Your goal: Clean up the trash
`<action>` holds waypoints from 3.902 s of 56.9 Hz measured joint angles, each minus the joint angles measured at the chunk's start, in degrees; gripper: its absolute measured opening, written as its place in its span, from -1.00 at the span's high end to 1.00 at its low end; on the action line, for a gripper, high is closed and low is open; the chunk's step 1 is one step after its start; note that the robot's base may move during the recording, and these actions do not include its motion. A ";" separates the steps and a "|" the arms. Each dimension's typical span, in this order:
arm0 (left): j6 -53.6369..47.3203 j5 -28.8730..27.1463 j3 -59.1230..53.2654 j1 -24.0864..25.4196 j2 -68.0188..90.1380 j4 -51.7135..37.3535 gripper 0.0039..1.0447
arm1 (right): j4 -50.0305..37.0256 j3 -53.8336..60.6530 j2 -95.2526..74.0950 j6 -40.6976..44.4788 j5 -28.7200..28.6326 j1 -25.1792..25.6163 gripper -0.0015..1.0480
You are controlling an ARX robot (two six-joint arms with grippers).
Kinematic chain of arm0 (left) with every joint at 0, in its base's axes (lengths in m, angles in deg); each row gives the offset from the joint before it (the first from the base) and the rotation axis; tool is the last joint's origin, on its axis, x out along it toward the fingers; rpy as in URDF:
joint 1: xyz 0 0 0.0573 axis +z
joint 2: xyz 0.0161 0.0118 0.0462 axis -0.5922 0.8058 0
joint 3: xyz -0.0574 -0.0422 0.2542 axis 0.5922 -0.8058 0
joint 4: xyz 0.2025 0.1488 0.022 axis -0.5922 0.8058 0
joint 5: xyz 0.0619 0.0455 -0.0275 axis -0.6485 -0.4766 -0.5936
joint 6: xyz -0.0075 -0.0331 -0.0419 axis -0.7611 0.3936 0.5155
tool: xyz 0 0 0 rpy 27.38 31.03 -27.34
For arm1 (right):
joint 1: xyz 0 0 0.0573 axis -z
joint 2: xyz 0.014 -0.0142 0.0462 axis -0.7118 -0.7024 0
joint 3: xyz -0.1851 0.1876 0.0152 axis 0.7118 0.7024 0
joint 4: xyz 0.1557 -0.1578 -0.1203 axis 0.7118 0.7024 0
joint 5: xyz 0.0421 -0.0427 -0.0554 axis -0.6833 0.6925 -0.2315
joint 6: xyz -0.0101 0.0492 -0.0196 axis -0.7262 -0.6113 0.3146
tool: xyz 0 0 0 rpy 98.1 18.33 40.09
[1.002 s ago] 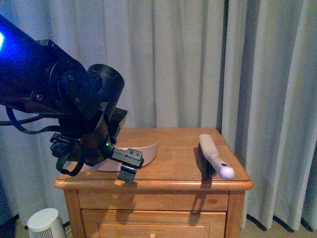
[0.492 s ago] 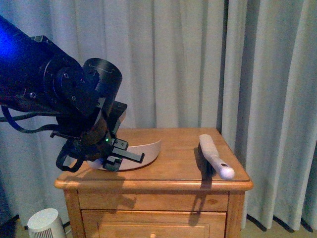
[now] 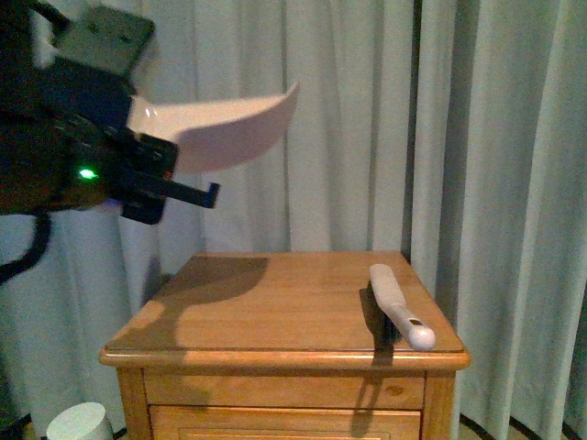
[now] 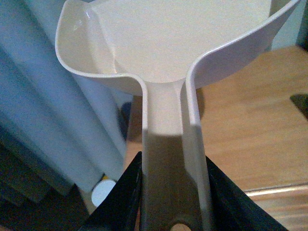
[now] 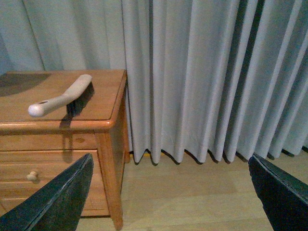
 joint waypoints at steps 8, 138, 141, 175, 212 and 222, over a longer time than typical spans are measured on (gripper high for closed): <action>-3.58 3.08 -12.74 0.37 -14.10 -5.29 0.45 | 0.00 0.00 0.00 0.00 0.00 0.00 -0.86; 6.88 40.89 -38.32 43.67 -62.82 9.20 0.45 | 29.33 -94.77 -117.39 -36.17 10.10 -25.03 -0.86; 6.88 40.89 -38.32 43.67 -62.82 9.20 0.45 | 29.70 -95.56 -118.36 -36.52 9.86 -25.18 -0.86; 6.91 40.92 -38.32 43.67 -62.82 9.20 0.45 | 30.51 -97.29 -121.55 -37.38 9.99 -26.14 0.11; 6.91 40.92 -38.32 43.67 -62.82 9.20 0.45 | -4.48 -64.02 -92.45 -10.08 18.16 -24.85 0.62; 6.93 40.92 -38.32 43.67 -62.82 9.20 0.45 | -12.24 -46.31 -74.25 -3.76 21.49 -25.66 0.62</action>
